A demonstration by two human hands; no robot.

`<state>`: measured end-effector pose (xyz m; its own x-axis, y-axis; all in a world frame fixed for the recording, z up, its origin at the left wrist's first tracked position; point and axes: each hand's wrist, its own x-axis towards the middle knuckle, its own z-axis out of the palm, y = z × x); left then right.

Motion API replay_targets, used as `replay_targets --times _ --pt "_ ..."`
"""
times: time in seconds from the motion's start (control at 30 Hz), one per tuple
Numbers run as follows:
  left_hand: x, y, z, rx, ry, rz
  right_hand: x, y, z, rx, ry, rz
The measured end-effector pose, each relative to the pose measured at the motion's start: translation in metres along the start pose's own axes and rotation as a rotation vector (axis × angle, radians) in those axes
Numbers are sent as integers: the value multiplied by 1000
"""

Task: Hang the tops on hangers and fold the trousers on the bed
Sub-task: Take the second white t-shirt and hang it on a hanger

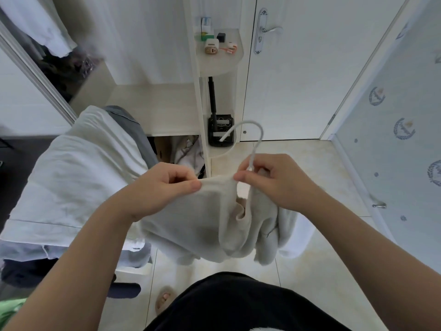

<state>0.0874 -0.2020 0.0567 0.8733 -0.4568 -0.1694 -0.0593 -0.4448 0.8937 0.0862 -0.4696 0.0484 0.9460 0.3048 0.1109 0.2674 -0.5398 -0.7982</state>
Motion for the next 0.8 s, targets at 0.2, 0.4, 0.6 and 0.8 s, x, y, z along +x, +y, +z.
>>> replay_targets --times 0.2,0.4,0.6,0.8 --pt "-8 -23 -21 136 279 69 -6 16 -43 43 72 95" --pt "-15 -33 -24 82 369 91 -10 18 -54 48 108 68" --pt "-18 -32 -24 93 353 105 -9 14 -50 28 122 72" --pt "-20 -31 -30 106 410 124 -8 6 -51 20 32 71"
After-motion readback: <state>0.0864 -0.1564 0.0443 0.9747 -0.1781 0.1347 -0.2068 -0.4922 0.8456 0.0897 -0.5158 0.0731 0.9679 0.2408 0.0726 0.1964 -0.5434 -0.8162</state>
